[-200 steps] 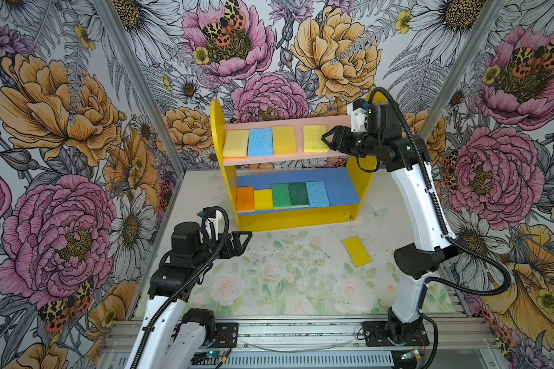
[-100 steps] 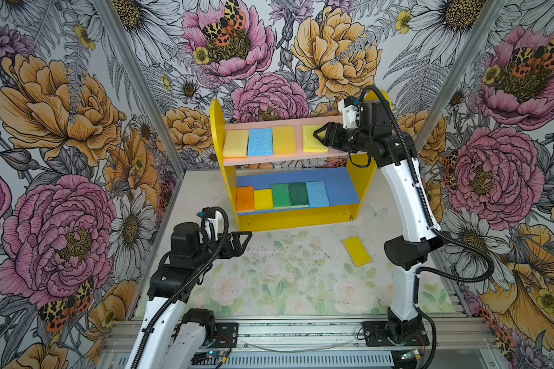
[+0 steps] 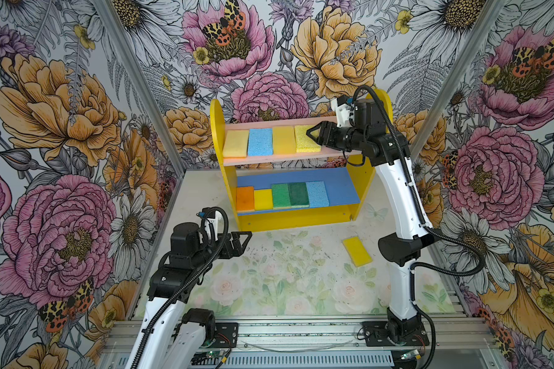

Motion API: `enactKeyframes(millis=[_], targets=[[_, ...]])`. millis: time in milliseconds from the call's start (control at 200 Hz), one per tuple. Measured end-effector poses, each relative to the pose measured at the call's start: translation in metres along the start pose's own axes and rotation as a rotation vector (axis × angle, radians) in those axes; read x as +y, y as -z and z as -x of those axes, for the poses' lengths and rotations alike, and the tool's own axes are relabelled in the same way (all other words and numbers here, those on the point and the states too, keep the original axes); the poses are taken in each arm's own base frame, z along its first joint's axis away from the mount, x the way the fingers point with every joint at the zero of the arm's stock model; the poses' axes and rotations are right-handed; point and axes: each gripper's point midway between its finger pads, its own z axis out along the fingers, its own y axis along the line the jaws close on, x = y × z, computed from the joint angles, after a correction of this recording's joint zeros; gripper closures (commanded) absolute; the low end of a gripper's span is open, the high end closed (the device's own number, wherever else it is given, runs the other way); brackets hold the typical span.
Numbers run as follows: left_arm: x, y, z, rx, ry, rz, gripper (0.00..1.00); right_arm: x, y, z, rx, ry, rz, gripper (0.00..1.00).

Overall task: Place and organize the cleaning sponges onto the shelf
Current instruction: 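Open the right gripper and release the pale yellow sponge, then withdraw the right gripper from the shelf down toward the small yellow sponge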

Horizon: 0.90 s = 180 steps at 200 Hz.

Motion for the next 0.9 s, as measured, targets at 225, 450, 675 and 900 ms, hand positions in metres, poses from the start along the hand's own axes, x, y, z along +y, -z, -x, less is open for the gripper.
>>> enactKeyframes(millis=[225,450,675,900], targets=[[0.0,0.0,0.0,0.001,0.001,0.0,0.01,-0.004,0.002,0.003,-0.008,0.008,-0.013,0.37],[0.0,0.0,0.0,0.001,0.001,0.0,0.01,-0.007,0.016,0.003,-0.011,0.007,-0.046,0.37],[-0.001,0.0,0.0,0.002,0.0,-0.004,0.01,0.015,0.064,-0.003,-0.027,0.03,-0.06,0.36],[-0.009,-0.003,-0.006,0.025,-0.013,-0.042,0.01,0.04,0.134,-0.058,0.012,0.076,-0.082,0.35]])
